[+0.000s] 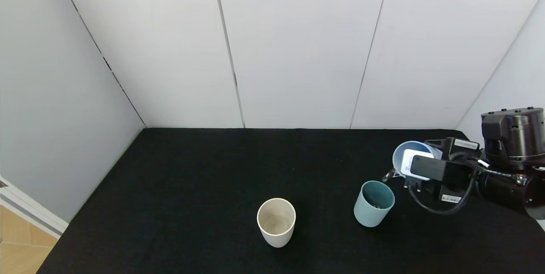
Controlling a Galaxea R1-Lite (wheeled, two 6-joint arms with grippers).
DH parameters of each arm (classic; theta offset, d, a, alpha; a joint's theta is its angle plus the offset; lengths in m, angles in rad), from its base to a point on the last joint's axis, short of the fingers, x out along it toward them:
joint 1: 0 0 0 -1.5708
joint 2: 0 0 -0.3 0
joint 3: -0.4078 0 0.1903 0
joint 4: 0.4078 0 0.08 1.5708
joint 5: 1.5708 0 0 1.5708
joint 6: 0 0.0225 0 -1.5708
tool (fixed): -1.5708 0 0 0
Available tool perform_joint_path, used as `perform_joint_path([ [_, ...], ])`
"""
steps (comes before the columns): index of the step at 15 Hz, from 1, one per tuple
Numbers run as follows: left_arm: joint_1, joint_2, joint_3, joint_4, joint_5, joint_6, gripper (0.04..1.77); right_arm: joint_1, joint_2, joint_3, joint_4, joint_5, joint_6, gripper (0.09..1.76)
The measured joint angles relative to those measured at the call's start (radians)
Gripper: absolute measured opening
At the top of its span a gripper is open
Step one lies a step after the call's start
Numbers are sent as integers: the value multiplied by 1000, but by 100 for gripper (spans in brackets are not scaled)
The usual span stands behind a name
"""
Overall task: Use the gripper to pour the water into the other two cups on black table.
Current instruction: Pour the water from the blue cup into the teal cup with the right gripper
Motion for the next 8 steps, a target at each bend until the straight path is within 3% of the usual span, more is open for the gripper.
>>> perform_joint_path([
  [8, 0, 0, 0, 0, 0, 0, 172, 2, 11, -25, 2, -21, -101, 125],
])
